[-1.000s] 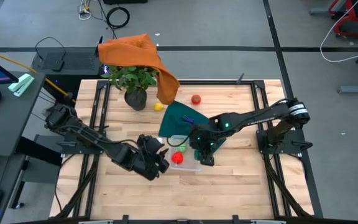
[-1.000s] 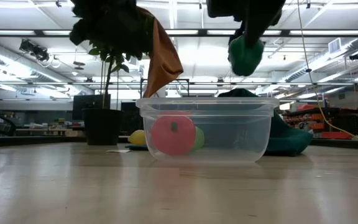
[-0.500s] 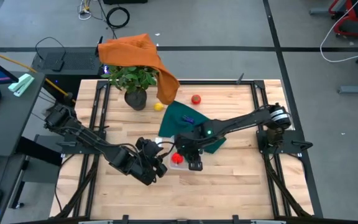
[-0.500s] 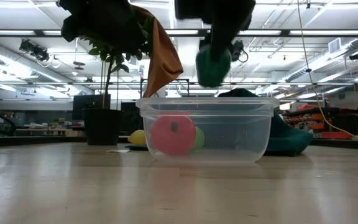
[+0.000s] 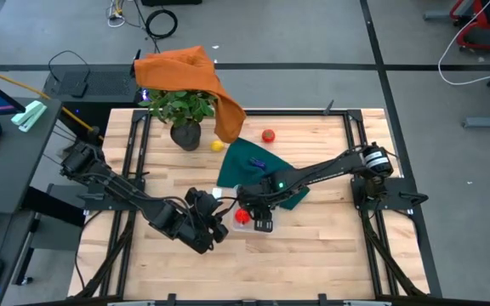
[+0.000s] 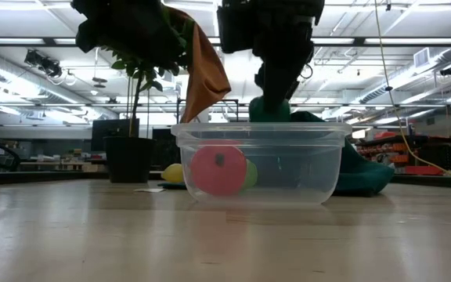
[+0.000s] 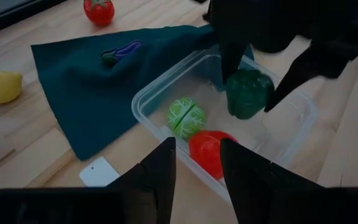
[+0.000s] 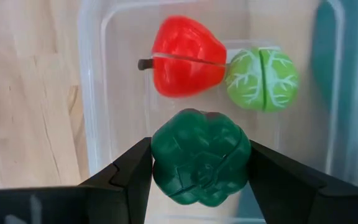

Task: Pick and placing Produce into tupperware
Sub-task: Put the bell pepper into the transparent basket

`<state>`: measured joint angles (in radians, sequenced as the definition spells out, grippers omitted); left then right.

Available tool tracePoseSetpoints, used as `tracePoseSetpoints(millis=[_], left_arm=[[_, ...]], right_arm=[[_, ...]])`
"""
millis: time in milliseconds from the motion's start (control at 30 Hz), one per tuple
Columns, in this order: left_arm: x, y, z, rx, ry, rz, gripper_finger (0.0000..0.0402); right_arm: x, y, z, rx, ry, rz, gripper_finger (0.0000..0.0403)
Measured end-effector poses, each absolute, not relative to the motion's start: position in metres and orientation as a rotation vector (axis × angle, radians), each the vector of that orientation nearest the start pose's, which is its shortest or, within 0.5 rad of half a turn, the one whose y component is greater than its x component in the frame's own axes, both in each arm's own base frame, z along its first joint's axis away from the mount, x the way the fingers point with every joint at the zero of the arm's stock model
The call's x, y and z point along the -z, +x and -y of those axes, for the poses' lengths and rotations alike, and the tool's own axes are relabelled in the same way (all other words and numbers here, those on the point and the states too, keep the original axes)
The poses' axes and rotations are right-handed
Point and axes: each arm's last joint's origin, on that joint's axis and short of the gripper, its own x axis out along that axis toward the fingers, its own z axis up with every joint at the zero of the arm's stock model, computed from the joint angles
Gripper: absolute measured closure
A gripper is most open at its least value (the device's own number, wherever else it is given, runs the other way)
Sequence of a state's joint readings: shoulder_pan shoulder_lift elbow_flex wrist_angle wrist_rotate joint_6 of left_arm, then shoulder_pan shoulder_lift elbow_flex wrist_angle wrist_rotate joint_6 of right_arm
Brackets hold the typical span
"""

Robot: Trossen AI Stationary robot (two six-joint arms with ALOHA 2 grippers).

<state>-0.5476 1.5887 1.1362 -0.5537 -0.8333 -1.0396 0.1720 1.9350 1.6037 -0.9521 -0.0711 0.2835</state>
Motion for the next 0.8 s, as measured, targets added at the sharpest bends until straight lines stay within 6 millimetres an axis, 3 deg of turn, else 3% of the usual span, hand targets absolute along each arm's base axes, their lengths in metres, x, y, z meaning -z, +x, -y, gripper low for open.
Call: tracePoseSetpoints(millis=[233, 800], left_arm=[[-0.24, 0.282, 0.147, -0.604, -0.335, -0.544, 0.0265], [-0.24, 0.283, 0.147, -0.605, -0.336, -0.54, 0.0268]], right_arm=[[-0.218, 0.394, -0.069, 0.007, 0.168, -1.327, 0.0204], [-0.203, 0.4, -0.062, 0.052, 0.185, -1.355, 0.0204]])
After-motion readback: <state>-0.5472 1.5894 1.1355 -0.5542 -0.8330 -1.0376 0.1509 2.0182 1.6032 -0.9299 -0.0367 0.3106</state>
